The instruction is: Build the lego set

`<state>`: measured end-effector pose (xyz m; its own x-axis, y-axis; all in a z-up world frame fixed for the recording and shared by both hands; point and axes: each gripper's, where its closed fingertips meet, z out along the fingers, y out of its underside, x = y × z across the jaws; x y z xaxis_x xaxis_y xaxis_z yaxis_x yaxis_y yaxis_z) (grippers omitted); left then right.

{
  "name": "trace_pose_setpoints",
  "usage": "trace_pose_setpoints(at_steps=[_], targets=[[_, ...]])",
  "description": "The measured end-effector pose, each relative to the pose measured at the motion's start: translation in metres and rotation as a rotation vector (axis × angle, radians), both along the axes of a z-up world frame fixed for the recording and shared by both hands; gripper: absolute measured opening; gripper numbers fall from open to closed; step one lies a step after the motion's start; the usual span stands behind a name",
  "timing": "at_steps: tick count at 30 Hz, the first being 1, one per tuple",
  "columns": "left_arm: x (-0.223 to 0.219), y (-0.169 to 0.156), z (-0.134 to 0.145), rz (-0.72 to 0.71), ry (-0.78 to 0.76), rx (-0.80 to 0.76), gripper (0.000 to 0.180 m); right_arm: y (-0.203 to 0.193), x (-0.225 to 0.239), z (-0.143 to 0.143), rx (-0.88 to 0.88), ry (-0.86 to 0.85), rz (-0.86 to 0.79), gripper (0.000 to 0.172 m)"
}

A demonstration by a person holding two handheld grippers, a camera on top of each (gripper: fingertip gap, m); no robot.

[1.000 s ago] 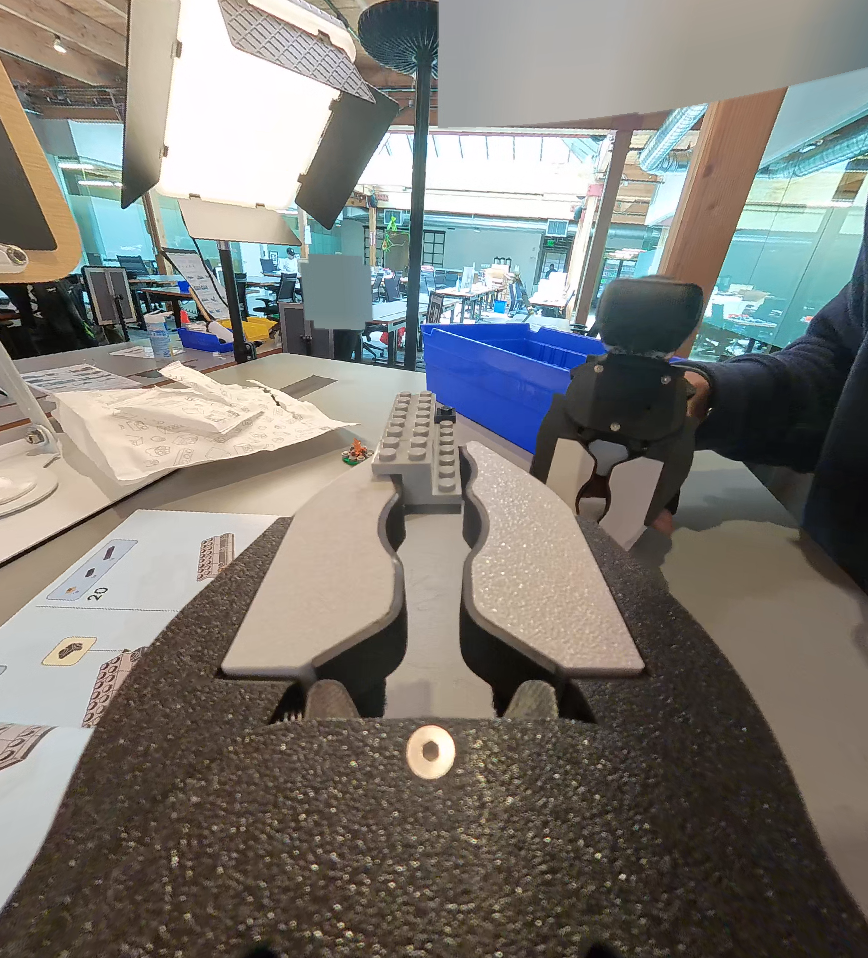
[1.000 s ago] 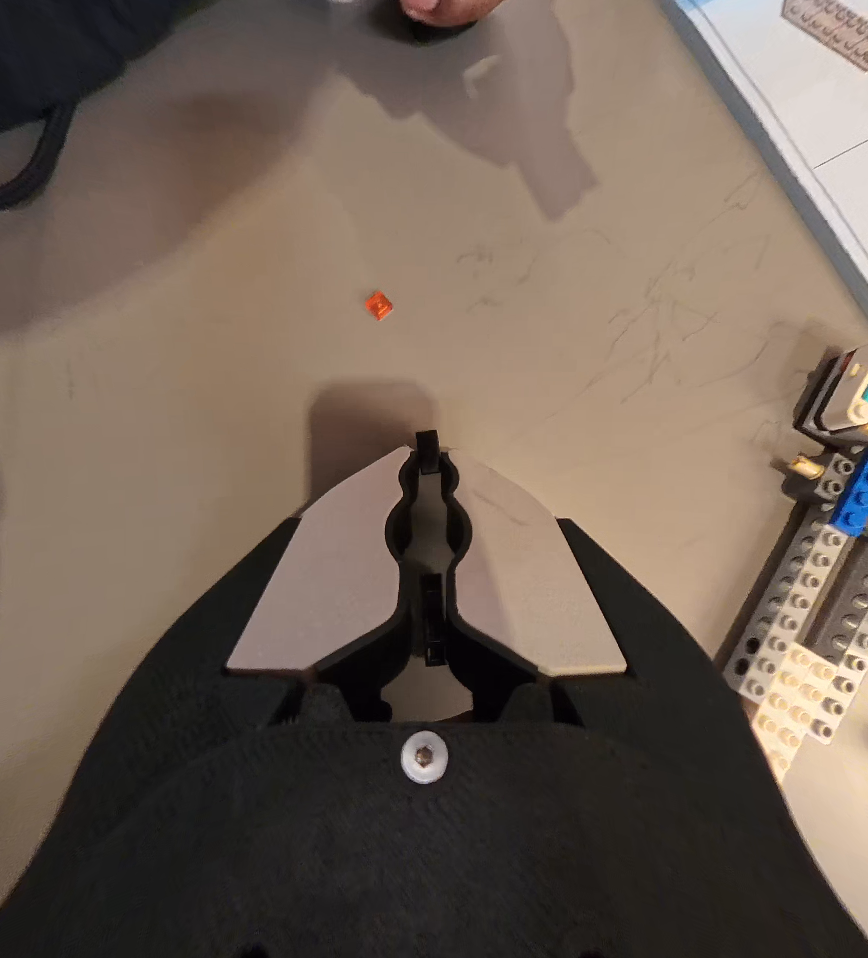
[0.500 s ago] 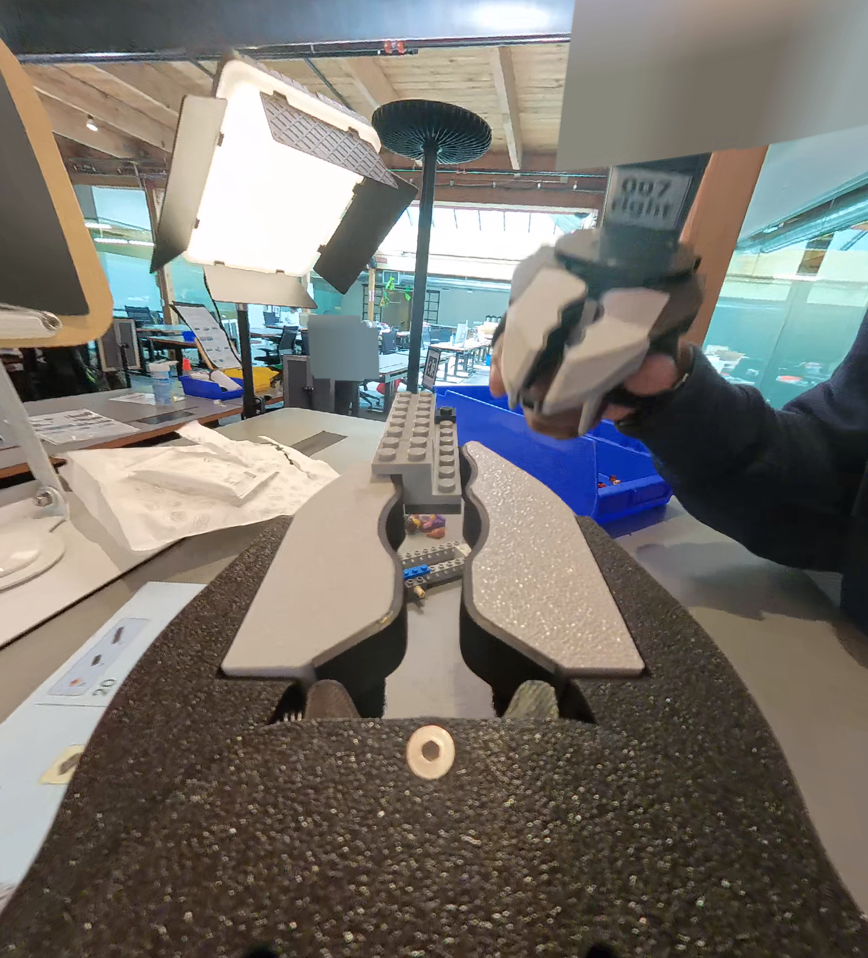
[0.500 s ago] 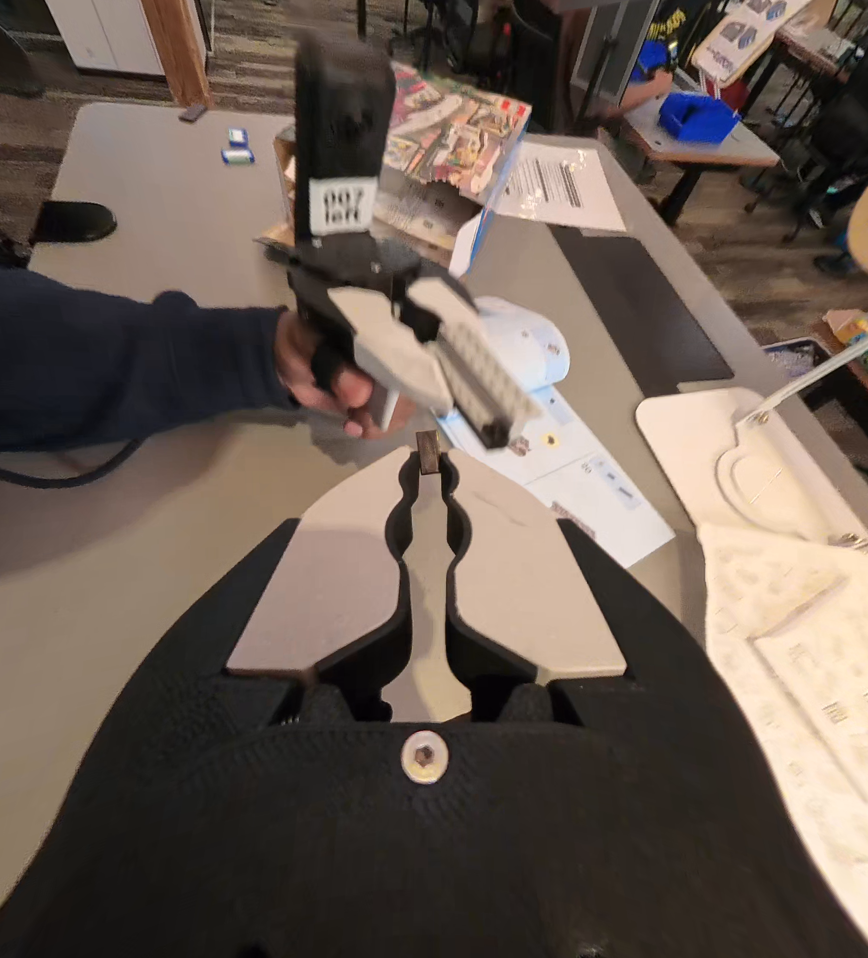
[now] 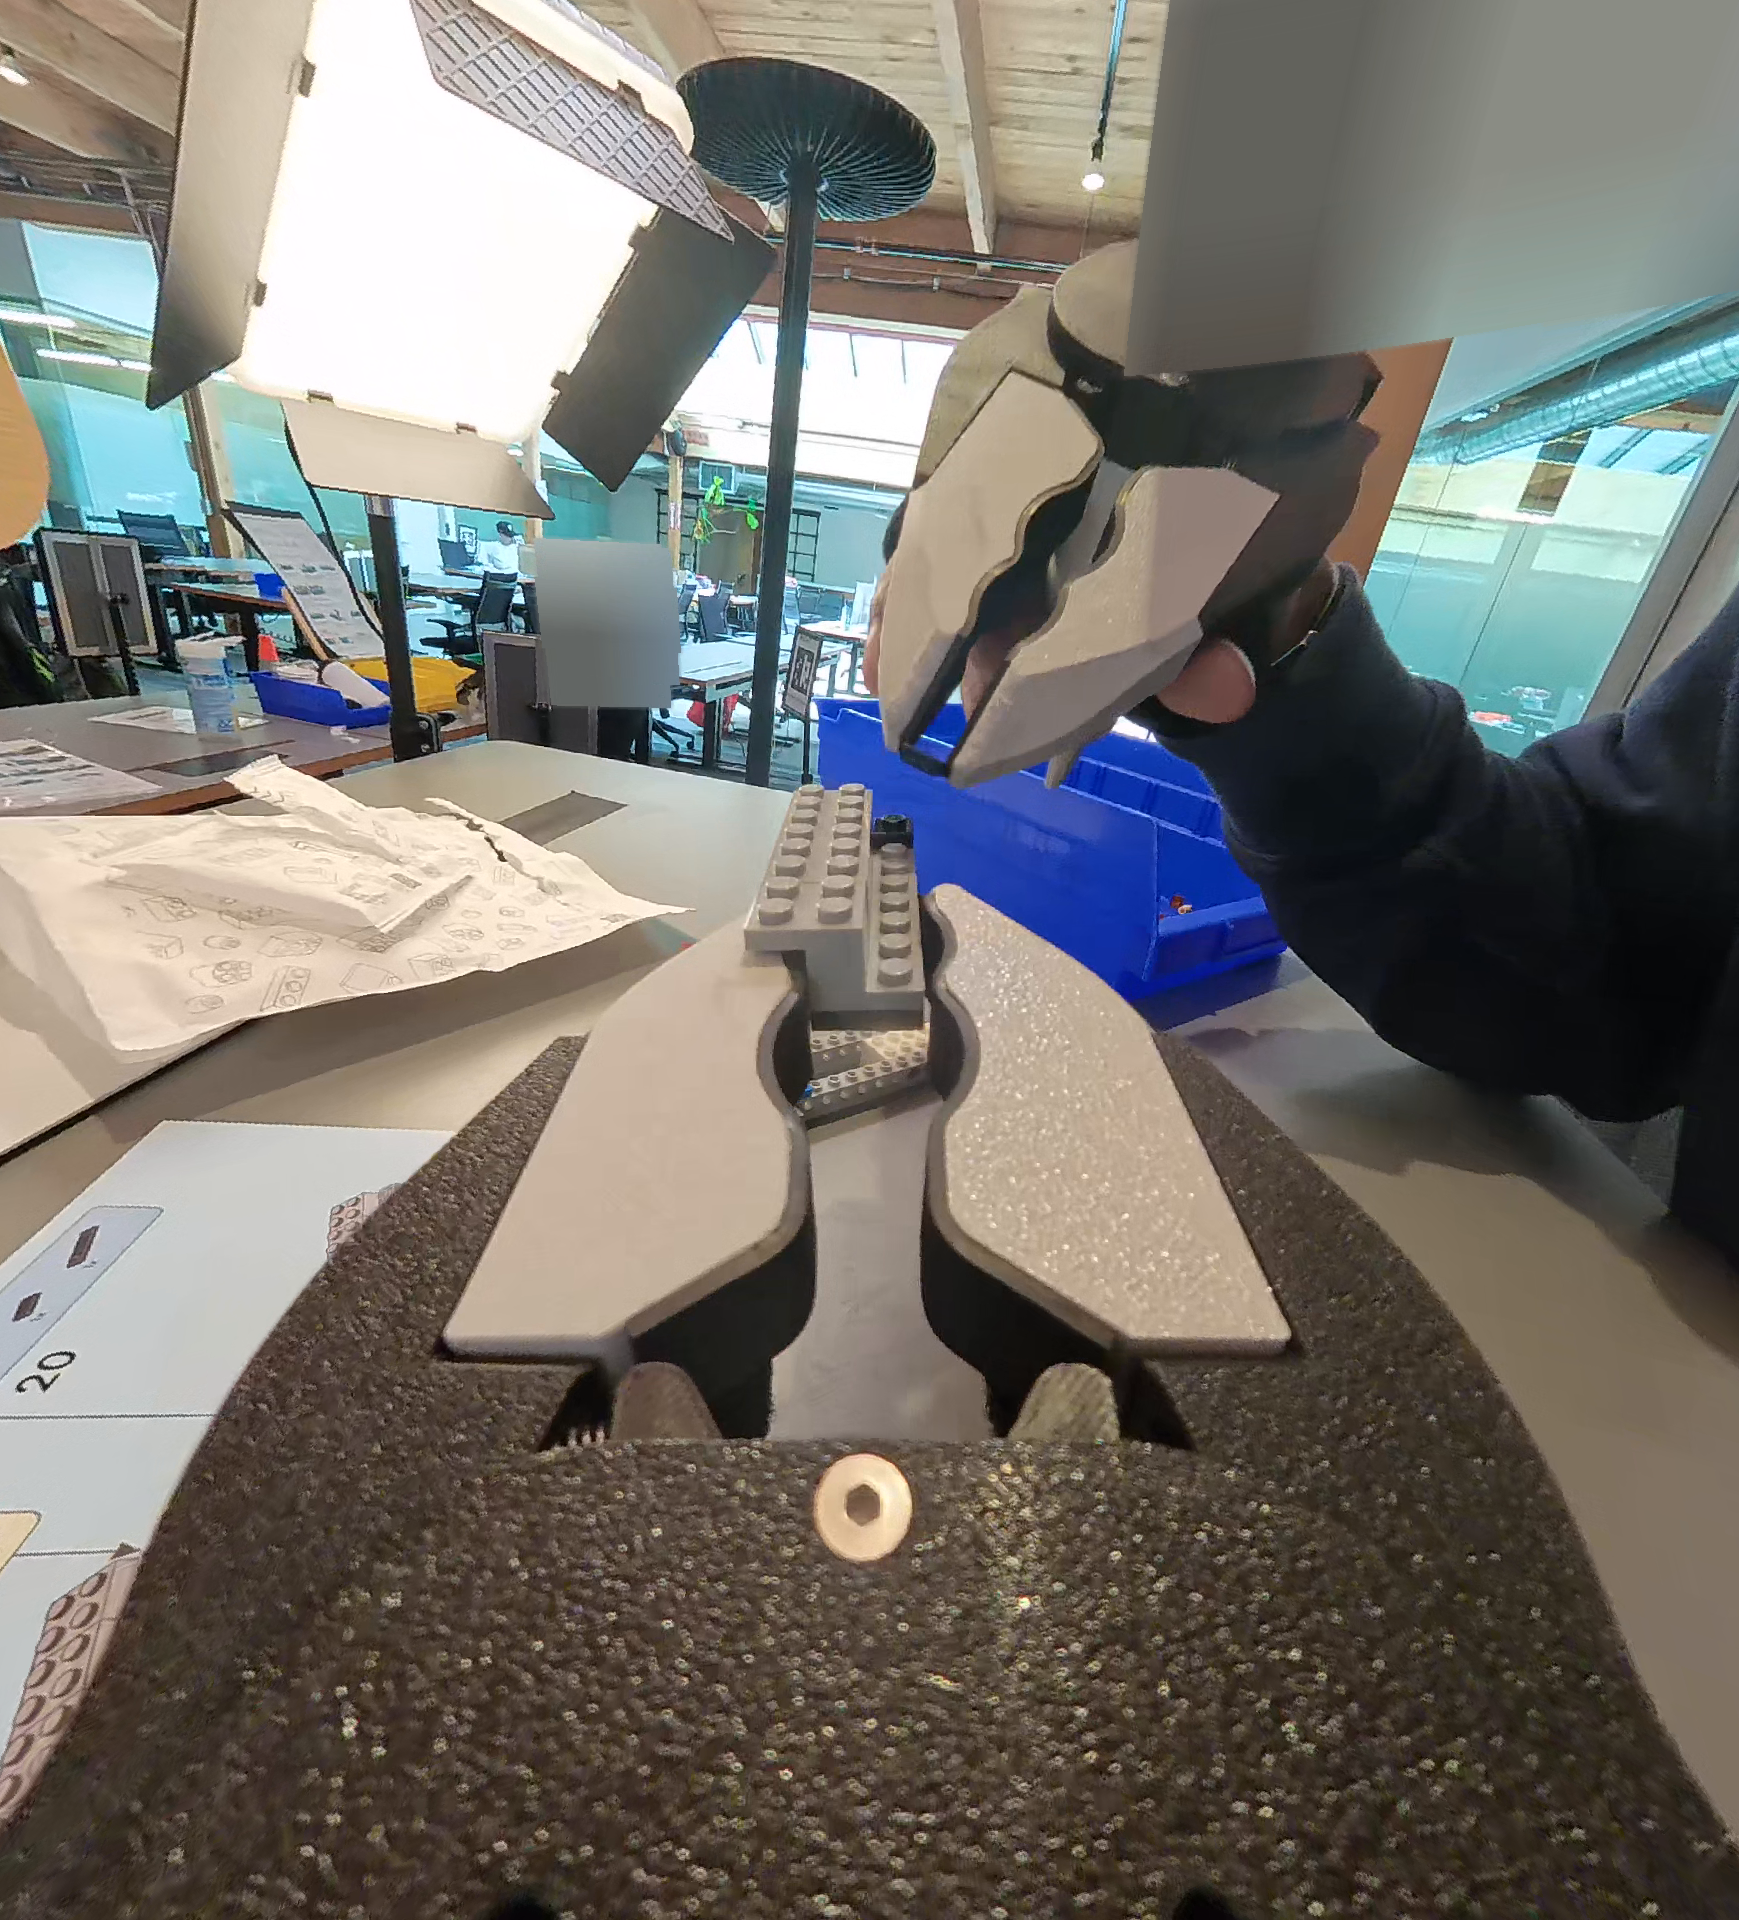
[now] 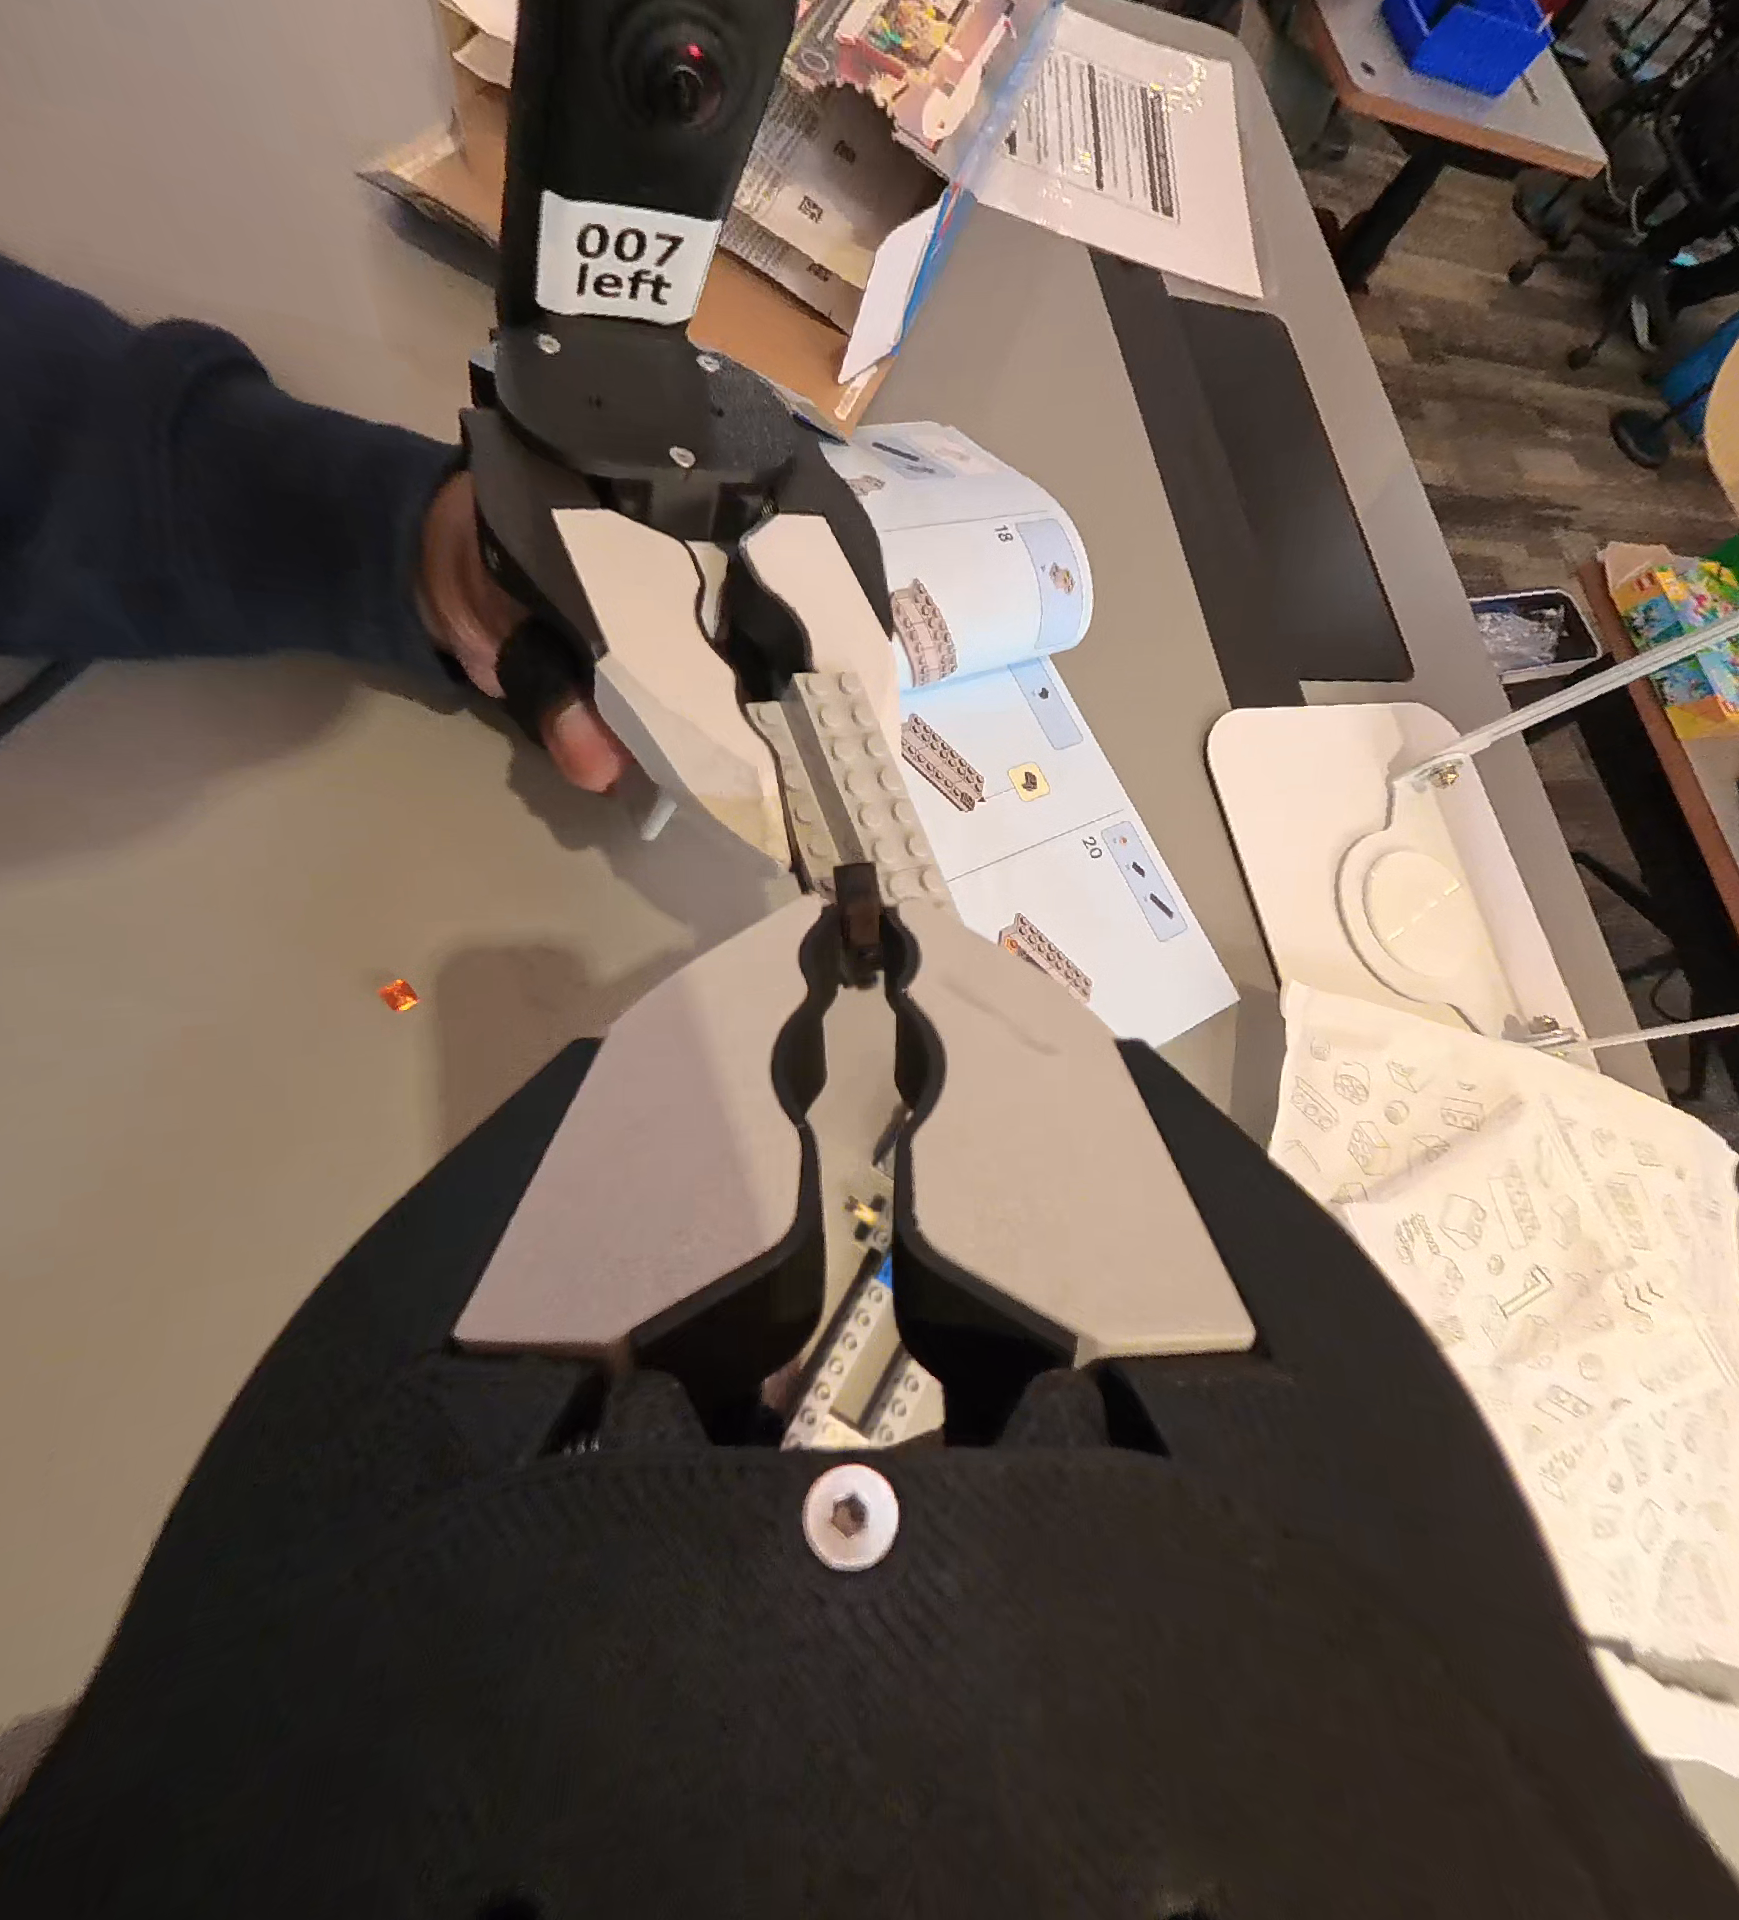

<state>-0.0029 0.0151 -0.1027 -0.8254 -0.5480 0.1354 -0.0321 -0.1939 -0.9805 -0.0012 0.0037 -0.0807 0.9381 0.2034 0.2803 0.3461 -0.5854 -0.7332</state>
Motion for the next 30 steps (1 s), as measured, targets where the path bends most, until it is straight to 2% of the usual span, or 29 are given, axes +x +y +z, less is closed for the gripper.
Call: trace_pose_setpoints(at_steps=[4, 12, 30], targets=[[-0.003, 0.002, 0.001, 0.008, -0.007, -0.01, 0.017, -0.003, 0.004, 0.008, 0.025, 0.0, -0.019, 0.007], [-0.003, 0.004, 0.001, 0.027, -0.011, -0.018, 0.017, 0.009, -0.007, -0.007, 0.005, 0.03, 0.033, 0.008], [0.004, 0.013, 0.0, 0.063, 0.051, -0.075, 0.017, 0.019, -0.001, -0.014, -0.019, -0.104, -0.017, 0.008]])
